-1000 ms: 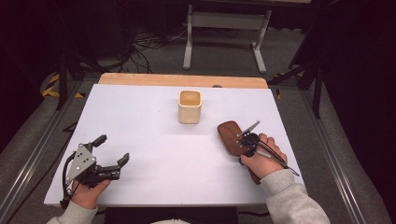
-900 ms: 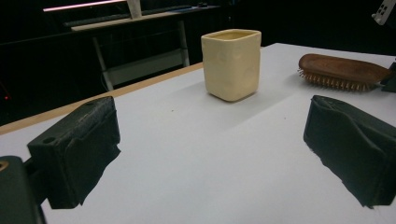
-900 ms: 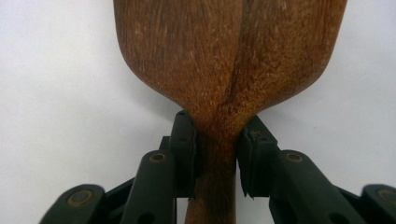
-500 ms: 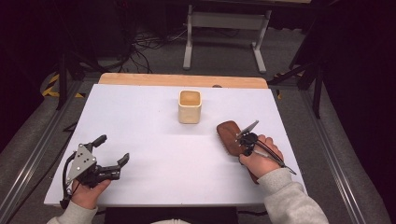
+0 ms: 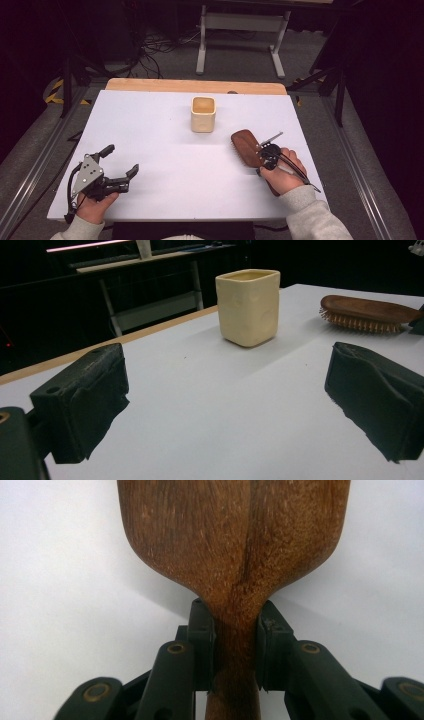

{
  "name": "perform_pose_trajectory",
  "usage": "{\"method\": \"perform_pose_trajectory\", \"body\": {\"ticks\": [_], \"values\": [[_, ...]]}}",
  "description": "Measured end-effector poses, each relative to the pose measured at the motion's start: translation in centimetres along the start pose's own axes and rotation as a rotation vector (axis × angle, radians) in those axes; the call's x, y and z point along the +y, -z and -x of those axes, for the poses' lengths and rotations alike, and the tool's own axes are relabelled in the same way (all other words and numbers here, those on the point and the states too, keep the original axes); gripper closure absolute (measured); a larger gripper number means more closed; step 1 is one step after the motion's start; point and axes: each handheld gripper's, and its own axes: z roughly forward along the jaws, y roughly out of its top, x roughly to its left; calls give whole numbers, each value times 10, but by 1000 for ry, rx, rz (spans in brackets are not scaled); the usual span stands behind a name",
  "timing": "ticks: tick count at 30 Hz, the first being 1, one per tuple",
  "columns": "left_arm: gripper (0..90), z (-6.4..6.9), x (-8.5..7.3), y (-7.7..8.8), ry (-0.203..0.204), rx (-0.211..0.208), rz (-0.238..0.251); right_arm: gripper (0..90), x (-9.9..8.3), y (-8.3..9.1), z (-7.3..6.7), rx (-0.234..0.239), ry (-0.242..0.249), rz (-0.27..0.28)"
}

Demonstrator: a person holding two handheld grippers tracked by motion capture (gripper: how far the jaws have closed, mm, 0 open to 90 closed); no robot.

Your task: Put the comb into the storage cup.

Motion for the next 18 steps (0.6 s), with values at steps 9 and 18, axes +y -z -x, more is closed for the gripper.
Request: {"method": "perform_pose_trajectory", "body": {"ticks": [9, 18], "values": [[48, 0, 0, 0, 0, 0, -1, 736, 0, 17, 0, -9, 64, 167], [48, 0, 0, 0, -1, 2, -1, 735, -2, 35, 0, 6, 148, 354]]}}
